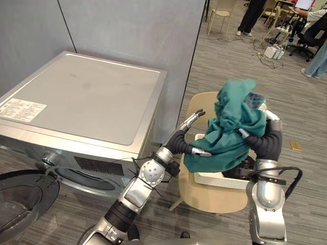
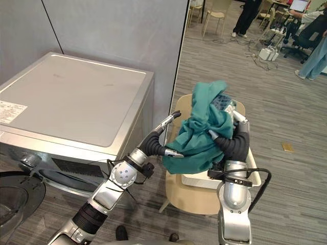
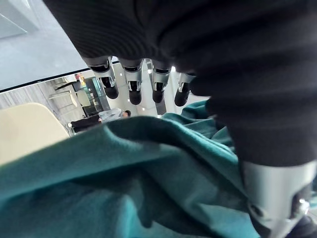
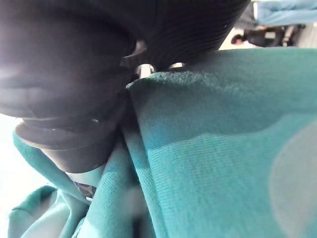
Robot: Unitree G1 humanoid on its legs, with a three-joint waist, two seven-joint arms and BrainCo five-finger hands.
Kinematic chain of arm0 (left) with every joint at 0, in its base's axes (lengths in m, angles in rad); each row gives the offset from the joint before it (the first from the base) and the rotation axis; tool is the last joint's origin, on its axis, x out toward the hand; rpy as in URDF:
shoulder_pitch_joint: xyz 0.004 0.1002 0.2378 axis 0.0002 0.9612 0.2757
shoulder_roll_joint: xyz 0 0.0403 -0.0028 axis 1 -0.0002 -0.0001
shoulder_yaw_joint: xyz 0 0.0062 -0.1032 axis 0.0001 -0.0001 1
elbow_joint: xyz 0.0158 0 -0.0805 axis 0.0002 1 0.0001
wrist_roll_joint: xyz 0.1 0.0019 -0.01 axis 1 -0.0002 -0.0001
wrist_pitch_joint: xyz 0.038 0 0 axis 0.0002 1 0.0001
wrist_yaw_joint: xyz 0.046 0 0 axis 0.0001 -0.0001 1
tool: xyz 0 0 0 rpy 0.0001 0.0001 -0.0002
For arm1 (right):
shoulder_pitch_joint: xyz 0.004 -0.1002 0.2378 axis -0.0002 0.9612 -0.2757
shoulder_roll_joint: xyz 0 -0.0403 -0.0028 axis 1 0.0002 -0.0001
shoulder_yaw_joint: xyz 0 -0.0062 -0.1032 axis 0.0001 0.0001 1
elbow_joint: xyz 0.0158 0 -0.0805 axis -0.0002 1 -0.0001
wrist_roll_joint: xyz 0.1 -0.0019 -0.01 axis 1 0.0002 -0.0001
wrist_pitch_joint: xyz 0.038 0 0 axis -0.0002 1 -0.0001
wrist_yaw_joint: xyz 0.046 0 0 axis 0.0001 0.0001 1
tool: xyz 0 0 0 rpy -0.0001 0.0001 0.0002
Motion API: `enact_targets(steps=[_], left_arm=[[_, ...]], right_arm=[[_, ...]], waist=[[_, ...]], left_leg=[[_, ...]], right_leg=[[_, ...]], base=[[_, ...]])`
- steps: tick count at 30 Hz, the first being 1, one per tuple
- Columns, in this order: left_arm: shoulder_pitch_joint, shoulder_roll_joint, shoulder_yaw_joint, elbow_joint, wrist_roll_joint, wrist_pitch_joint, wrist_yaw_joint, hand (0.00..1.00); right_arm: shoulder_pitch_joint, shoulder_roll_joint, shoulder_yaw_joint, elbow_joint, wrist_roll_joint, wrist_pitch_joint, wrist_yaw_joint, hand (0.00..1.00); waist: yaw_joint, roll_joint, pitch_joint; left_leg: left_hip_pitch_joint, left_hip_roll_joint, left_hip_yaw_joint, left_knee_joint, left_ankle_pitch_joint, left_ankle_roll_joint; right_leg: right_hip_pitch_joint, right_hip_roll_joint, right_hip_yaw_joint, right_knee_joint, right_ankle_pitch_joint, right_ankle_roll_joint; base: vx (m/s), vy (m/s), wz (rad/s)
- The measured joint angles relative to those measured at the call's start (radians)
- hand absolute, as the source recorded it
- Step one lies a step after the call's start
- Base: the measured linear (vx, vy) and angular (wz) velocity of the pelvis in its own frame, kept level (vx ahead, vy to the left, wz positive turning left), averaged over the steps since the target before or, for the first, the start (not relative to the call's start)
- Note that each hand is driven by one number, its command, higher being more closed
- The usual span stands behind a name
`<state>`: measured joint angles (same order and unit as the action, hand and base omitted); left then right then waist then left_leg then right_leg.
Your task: Pick up the laundry basket with both hands and put the clothes into the washing machine.
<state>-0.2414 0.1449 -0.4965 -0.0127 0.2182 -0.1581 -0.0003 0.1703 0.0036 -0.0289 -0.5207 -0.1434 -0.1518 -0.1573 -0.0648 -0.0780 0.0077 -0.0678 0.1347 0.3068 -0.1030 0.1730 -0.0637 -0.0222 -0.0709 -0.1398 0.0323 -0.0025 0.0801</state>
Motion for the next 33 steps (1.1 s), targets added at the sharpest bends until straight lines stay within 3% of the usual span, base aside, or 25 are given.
enact_targets(steps=[5,8,10,14,19,24,29,33], left_arm=[[-0.08,-0.009,-0.06,0.108,-0.035,0.012,-0.007,0.0],[-0.146,-0.007,-0.132,0.177,-0.21,0.049,-0.077,0.0],[-0.185,-0.006,-0.185,0.21,-0.263,0.067,-0.109,0.0],[-0.287,-0.022,-0.31,0.3,-0.289,0.073,-0.138,0.0],[-0.403,-0.109,-0.397,0.445,-0.288,0.075,-0.164,0.0],[-0.56,-0.175,-0.407,0.611,-0.297,0.077,-0.208,0.0],[-0.657,-0.186,-0.398,0.763,-0.333,0.097,-0.216,0.0],[-0.717,-0.15,-0.391,0.779,-0.39,0.104,-0.212,0.0]], right_arm=[[0.022,0.0,0.069,0.027,0.102,0.0,0.029,1.0],[0.023,-0.003,0.08,0.047,0.155,0.001,0.03,1.0],[0.023,-0.011,0.086,0.047,0.172,0.001,0.029,1.0],[0.022,-0.032,0.078,0.046,0.169,0.001,0.029,1.0],[-0.005,-0.104,-0.027,0.046,0.064,0.005,0.026,1.0],[-0.213,-0.239,-0.141,0.061,0.003,0.009,-0.014,1.0],[-0.481,-0.361,-0.139,0.222,-0.002,0.026,-0.058,1.0],[-0.661,-0.414,-0.135,0.355,0.121,0.033,-0.062,1.0]], waist=[[-0.007,0.01,-0.022],[-0.009,0.025,-0.031],[-0.01,0.034,-0.038],[-0.031,0.038,-0.043],[-0.064,0.037,-0.062],[-0.107,0.062,-0.079],[-0.139,0.08,-0.092],[-0.14,0.085,-0.096]], left_leg=[[0.002,-0.006,-0.005,-0.001,0.0,0.0],[0.004,-0.009,-0.01,-0.001,0.0,0.0],[0.004,-0.011,-0.012,-0.001,0.0,0.0],[0.01,-0.012,-0.016,-0.001,0.001,0.001],[0.033,-0.013,0.007,-0.001,0.001,0.001],[0.053,0.0,0.081,-0.001,-0.018,-0.012],[0.067,0.0,0.139,-0.002,-0.027,-0.012],[0.078,-0.006,0.173,-0.001,-0.034,-0.015]], right_leg=[[0.001,-0.003,-0.001,0.0,-0.008,0.011],[0.001,-0.005,-0.003,0.0,-0.011,0.014],[0.002,-0.006,-0.003,0.0,-0.011,0.014],[0.008,-0.006,-0.003,0.001,-0.011,0.014],[0.012,-0.008,0.025,0.008,-0.004,0.005],[-0.026,-0.008,0.131,0.016,-0.01,0.009],[-0.05,-0.002,0.209,0.018,-0.008,0.013],[-0.065,-0.002,0.256,0.017,0.005,0.025]], base=[[0.01,0.008,0.02],[0.0,0.018,0.05],[0.01,0.007,0.02],[0.0,0.0,0.0],[0.03,0.005,-0.16],[-0.02,0.001,-0.49],[-0.01,-0.002,-0.41],[0.03,-0.008,-0.32]])
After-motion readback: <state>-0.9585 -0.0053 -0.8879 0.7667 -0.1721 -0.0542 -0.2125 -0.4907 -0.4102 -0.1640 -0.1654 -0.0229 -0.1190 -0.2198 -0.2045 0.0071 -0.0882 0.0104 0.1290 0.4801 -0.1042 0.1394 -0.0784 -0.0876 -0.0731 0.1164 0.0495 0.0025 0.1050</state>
